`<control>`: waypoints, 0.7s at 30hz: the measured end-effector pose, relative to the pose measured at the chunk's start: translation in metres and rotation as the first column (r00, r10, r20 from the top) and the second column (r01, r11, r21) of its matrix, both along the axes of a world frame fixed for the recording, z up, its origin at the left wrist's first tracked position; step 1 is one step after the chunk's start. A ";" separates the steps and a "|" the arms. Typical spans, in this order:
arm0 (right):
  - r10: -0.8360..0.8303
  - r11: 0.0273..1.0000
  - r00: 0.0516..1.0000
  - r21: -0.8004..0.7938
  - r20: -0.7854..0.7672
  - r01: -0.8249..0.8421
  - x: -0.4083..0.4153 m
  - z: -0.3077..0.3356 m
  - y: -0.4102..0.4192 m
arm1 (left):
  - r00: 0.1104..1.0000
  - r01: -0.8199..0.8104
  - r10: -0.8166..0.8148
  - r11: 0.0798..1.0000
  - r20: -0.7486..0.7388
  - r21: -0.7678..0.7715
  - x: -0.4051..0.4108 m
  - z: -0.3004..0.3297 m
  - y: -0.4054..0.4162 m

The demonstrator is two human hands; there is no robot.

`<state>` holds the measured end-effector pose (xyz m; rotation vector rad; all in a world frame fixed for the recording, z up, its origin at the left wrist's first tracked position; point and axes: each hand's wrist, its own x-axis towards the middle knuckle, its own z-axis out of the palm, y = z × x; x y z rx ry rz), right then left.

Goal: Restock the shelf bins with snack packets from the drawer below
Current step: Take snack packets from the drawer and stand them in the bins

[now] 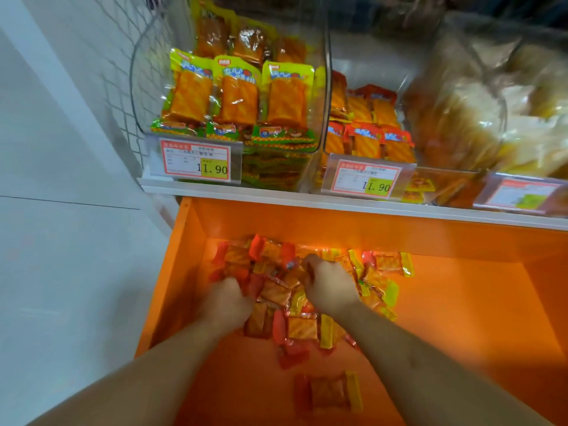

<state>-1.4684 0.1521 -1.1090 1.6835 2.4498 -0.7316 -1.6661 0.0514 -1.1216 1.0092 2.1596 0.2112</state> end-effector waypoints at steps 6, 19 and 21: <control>-0.301 0.923 0.907 -0.327 -0.294 0.201 0.019 0.073 -0.002 | 0.946 -0.119 0.095 0.991 0.309 0.061 0.007 0.082 0.003; -0.388 0.921 0.584 -0.316 -0.713 0.226 0.051 0.267 -0.070 | 0.555 -0.246 -0.022 0.950 0.831 0.190 0.037 0.261 -0.029; -0.375 0.927 0.562 -0.281 -0.737 0.249 0.049 0.273 -0.079 | 0.515 -0.222 -0.089 0.946 0.852 0.234 0.041 0.282 -0.037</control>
